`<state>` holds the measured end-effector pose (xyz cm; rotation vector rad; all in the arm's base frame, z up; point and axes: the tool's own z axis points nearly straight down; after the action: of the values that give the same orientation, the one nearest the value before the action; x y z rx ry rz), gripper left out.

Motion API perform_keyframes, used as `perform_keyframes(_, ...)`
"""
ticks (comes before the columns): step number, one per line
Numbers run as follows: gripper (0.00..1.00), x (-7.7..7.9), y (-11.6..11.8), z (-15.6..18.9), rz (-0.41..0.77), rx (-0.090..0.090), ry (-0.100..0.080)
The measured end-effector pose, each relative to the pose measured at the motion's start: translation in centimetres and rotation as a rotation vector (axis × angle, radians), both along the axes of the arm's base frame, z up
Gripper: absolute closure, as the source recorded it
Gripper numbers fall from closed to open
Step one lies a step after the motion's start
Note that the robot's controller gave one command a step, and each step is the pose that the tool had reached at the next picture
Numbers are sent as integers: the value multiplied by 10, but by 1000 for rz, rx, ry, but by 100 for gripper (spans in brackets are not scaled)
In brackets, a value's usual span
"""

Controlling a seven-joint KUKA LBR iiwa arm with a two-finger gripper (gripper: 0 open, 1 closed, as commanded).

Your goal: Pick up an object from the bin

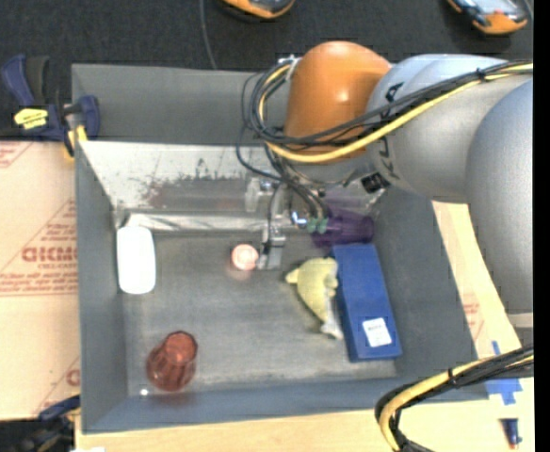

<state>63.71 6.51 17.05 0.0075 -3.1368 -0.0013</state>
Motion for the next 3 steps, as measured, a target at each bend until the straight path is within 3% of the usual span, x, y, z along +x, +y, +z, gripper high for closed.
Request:
perform_keyframes(1, 0, 2, 0, 5, -1, 1, -9)
perform_keyframes(3, 0, -7, -24, -132, 87, 1, -16)
